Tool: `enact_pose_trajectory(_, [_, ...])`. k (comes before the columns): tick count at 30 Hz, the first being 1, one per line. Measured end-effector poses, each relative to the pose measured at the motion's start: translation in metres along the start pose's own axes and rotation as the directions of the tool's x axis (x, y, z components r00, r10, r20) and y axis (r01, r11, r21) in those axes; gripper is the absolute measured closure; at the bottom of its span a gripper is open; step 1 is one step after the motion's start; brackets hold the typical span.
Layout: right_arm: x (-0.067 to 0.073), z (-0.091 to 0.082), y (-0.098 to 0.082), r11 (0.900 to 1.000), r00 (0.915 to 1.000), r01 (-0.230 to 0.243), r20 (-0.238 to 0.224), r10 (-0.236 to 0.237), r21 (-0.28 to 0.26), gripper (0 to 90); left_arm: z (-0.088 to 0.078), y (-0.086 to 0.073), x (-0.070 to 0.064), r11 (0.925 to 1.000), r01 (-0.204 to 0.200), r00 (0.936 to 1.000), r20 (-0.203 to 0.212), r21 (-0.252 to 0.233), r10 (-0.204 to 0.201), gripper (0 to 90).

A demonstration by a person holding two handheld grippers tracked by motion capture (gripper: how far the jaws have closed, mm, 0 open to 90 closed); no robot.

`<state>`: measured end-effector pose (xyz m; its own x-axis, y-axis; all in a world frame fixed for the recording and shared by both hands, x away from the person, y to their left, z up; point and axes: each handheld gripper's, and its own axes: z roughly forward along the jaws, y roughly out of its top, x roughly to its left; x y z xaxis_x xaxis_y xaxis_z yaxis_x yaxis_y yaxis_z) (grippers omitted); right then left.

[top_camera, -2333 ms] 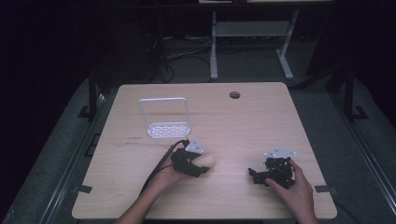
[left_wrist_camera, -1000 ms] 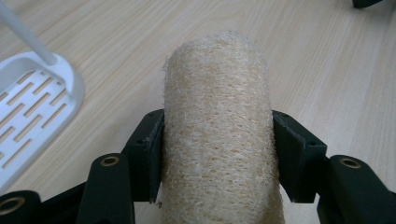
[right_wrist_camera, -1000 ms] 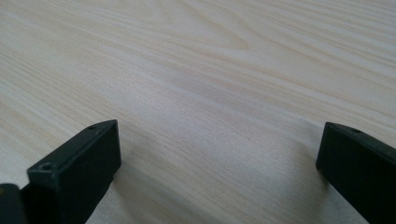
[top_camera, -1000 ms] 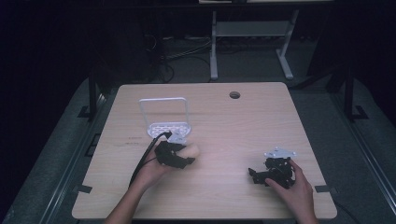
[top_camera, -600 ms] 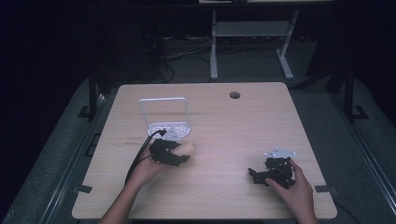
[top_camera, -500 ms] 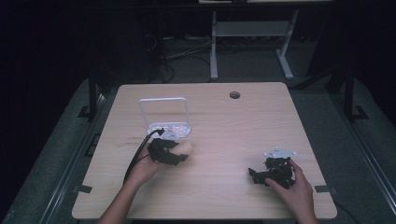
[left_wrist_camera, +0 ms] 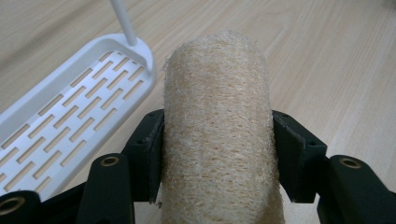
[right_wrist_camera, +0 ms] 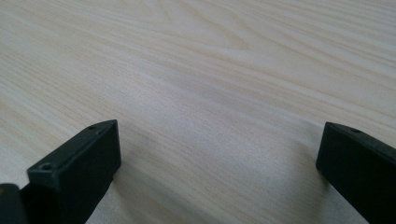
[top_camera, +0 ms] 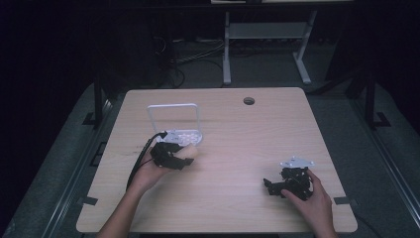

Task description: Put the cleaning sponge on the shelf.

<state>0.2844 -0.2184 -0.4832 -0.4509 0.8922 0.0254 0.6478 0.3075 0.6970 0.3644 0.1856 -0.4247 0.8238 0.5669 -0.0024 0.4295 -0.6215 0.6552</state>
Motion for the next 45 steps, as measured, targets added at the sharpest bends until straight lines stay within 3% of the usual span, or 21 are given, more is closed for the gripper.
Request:
enact_pose_trajectory(11, [0.000, 0.000, 0.000, 1.000, 1.0000, 0.000, 0.000, 0.000, 0.000, 0.0, 0.000, 0.004, 0.013, 0.9999, 0.011, 0.9995, -0.030, -0.003, -0.011, 41.2])
enact_pose_trajectory(18, [0.000, 0.000, 0.000, 1.000, 1.0000, 0.000, 0.000, 0.000, 0.000, 0.0, 0.004, 0.006, 0.022, 0.9994, 0.011, 0.9987, -0.049, 0.031, -0.010, 41.2])
enact_pose_trajectory(39, [0.000, 0.000, 0.000, 1.000, 1.0000, -0.001, 0.000, 0.001, 0.000, 0.0, 0.014, 0.017, 0.044, 0.9986, 0.046, 0.9953, -0.087, 0.027, -0.043, 41.3])
enact_pose_trajectory(45, [0.000, 0.000, 0.000, 1.000, 1.0000, -0.001, 0.000, 0.001, 0.000, 0.0, 0.020, 0.020, 0.049, 0.9975, 0.046, 0.9940, -0.101, 0.053, -0.041, 41.3])
